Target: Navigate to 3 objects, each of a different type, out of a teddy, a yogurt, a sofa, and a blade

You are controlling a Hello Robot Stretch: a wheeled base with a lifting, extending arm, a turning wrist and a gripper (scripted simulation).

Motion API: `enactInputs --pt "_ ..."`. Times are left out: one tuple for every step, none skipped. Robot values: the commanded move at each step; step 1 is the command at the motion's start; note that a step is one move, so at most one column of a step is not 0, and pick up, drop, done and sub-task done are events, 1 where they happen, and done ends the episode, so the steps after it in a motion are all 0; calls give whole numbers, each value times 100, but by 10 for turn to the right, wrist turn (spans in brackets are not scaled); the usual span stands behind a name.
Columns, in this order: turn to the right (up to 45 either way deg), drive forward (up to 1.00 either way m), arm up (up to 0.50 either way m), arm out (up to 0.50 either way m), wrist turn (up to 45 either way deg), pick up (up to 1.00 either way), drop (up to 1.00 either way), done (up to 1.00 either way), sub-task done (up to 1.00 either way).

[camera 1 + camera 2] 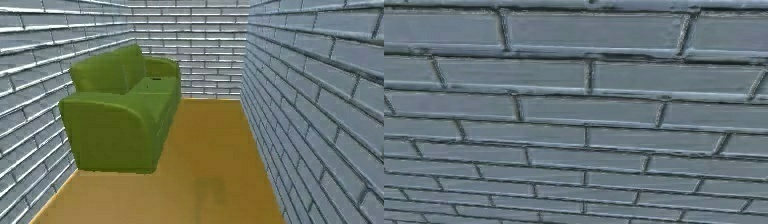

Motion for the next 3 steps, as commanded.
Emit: enactInputs --pt "0 100 0 0 0 0 0 0 0" --pt "-210 0 0 0 0 0 0 0 0" --pt "0 0 0 0 0 0 0 100 0"
